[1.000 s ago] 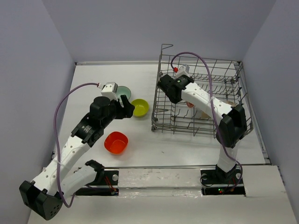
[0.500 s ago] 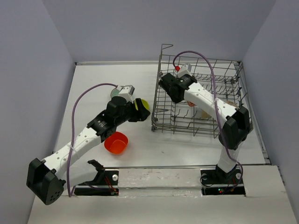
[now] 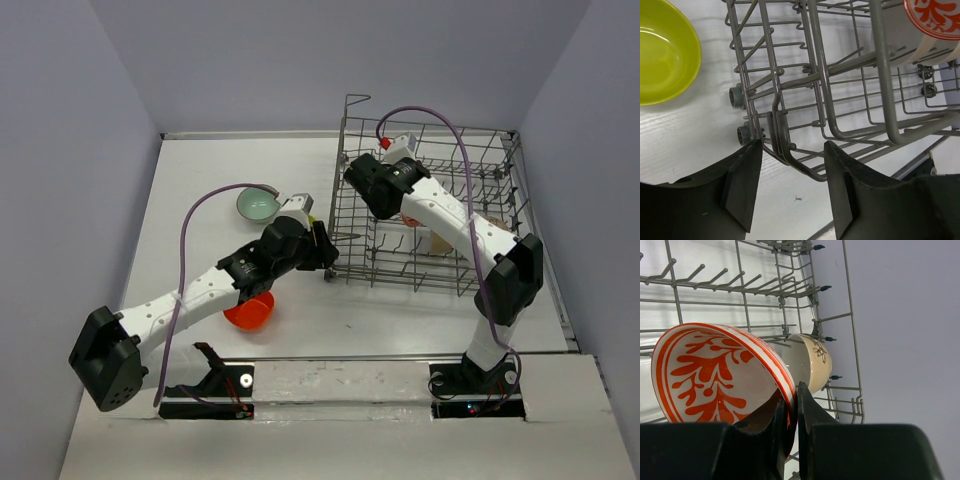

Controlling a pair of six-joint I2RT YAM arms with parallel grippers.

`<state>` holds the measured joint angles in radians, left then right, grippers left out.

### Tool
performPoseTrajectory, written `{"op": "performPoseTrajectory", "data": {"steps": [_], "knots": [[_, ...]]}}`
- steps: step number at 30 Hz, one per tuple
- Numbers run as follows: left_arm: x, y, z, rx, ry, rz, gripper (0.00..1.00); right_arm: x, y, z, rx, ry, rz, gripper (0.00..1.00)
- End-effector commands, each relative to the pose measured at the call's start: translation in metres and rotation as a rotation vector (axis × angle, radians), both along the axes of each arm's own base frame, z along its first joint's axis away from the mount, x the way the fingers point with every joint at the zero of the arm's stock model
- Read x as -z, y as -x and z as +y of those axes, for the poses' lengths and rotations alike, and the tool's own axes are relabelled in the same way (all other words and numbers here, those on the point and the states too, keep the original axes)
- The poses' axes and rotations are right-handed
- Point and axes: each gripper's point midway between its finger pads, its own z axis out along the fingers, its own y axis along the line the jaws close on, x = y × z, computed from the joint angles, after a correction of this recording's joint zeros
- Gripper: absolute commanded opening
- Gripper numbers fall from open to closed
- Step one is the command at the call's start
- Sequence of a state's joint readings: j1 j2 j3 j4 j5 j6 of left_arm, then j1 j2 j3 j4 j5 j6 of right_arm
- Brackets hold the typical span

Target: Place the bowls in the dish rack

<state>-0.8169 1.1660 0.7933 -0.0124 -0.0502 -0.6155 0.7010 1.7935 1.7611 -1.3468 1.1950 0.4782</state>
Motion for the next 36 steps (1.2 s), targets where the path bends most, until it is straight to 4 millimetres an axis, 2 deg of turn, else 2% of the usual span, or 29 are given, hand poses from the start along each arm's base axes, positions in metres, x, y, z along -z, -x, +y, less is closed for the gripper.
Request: {"op": "performPoseTrajectory", "data": {"steps": [1,3,6,10,13,18,27,36], "knots": [[-0.008,-0.011,-0.010,-0.046,0.027,-0.039,0.58,-0.035,0.012,-0.013,0.011,-0.015,-0.083,0.04],[-0.005,-0.013,-0.013,-0.050,0.023,-0.029,0.56,-0.038,0.013,-0.014,0.011,-0.025,-0.091,0.04],[-0.001,-0.013,-0.020,-0.045,0.016,-0.007,0.48,-0.038,0.015,-0.015,0.008,-0.035,-0.093,0.05],[-0.005,-0.007,-0.031,-0.034,0.014,-0.013,0.25,-0.040,0.017,-0.017,0.003,-0.040,-0.096,0.05],[-0.012,0.002,-0.039,-0.013,0.015,-0.022,0.15,-0.039,0.019,-0.018,0.001,-0.045,-0.096,0.05],[-0.023,0.016,-0.054,0.028,0.033,-0.032,0.11,-0.038,0.020,-0.018,0.001,-0.046,-0.095,0.05],[-0.036,0.045,-0.082,0.100,0.065,-0.032,0.11,-0.034,0.021,-0.019,0.000,-0.041,-0.086,0.05],[-0.046,0.055,-0.094,0.151,0.106,-0.048,0.18,-0.023,0.021,-0.019,-0.001,-0.012,-0.050,0.06]]}}
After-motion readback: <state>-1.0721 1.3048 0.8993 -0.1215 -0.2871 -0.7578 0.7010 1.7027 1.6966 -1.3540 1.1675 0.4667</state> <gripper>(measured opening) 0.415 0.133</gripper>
